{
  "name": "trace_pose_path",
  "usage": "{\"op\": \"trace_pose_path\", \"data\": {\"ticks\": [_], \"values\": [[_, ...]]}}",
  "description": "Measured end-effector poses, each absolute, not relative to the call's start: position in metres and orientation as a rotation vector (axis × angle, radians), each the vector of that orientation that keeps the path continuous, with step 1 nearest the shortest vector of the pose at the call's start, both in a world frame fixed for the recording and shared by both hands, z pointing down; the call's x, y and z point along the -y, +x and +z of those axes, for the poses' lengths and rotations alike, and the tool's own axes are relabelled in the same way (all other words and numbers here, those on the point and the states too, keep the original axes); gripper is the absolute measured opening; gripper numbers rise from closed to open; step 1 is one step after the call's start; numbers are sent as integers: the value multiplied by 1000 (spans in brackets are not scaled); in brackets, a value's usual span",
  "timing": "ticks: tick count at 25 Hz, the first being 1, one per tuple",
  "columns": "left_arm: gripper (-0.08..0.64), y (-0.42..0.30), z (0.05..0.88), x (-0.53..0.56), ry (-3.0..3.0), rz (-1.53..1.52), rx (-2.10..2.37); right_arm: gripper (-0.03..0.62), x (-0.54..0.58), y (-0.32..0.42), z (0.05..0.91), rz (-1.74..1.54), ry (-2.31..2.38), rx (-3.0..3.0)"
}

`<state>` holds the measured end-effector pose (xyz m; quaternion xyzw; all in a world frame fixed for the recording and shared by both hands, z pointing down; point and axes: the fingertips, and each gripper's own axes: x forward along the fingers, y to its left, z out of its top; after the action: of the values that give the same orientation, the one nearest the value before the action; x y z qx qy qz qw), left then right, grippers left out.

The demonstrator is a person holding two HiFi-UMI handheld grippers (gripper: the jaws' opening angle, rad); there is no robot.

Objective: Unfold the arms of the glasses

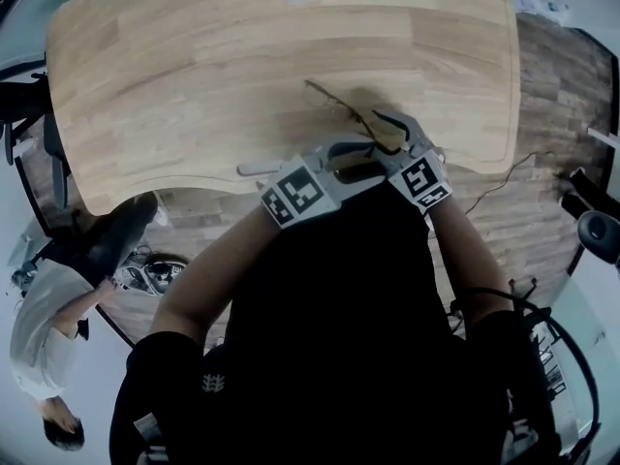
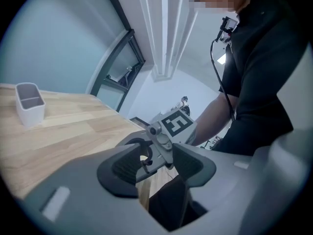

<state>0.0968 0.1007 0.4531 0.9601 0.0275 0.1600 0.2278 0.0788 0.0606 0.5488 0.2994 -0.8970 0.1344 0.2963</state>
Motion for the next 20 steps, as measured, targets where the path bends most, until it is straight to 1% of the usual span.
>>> {"op": "trace_pose_path", "data": {"ticks": [5, 10, 13, 15, 20], "values": [[192, 109, 452, -116, 2649, 443, -152, 200, -65, 84, 566, 376, 812, 2332], [190, 109, 442, -108, 2676, 413, -122, 201, -58, 98, 570, 397, 840, 2292], [193, 92, 438, -88, 2688, 411, -24, 199, -38, 105, 564, 345, 823, 2295], [210, 74, 445, -78, 2684, 460, 33, 201, -19, 109, 564, 287, 792, 2292], [212, 33, 462, -55, 2646, 561, 215, 199, 44, 125, 571, 174, 775, 2242]]}}
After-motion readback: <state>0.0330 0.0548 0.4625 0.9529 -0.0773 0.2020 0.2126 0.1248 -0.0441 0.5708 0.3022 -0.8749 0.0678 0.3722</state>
